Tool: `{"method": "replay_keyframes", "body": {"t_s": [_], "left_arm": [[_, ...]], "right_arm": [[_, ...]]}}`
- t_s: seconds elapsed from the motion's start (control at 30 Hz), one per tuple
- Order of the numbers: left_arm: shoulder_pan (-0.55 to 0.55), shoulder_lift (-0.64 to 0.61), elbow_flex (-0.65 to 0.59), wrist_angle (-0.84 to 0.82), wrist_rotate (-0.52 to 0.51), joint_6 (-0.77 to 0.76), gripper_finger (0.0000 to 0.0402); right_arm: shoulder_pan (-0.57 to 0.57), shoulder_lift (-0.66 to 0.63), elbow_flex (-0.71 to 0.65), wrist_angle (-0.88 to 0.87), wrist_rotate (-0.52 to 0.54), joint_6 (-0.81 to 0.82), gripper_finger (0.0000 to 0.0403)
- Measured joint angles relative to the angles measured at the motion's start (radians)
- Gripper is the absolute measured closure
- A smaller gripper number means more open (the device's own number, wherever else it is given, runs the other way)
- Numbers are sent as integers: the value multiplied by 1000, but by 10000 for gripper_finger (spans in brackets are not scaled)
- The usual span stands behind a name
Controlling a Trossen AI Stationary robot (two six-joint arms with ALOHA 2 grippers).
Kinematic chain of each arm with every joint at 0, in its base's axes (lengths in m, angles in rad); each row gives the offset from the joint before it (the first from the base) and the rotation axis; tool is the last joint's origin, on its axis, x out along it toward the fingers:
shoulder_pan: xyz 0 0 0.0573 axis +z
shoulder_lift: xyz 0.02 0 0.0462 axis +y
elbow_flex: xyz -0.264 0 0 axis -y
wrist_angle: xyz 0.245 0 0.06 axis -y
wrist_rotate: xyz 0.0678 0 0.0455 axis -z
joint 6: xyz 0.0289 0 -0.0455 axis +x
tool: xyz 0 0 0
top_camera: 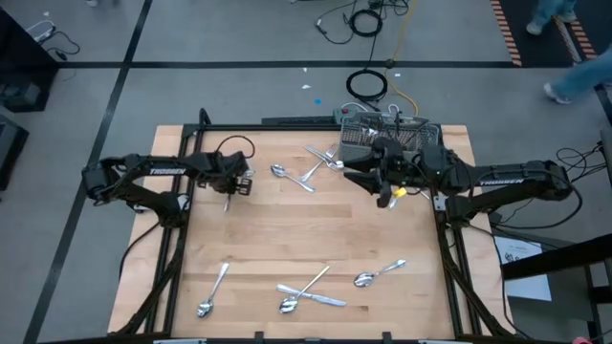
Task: Sort silverware
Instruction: Put the silver fork into the gray utensil holder
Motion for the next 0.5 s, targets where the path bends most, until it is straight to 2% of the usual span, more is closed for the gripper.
{"method": "replay_keyframes", "body": {"t_s": [0.23, 0.5], "left_arm": [[57, 2, 76, -205, 120, 84, 387], [125, 1, 180, -374, 191, 190, 388]], "right_arm": [[78, 0, 0, -1, 0, -2, 238], [144, 0, 0, -2, 1, -36, 238]]}}
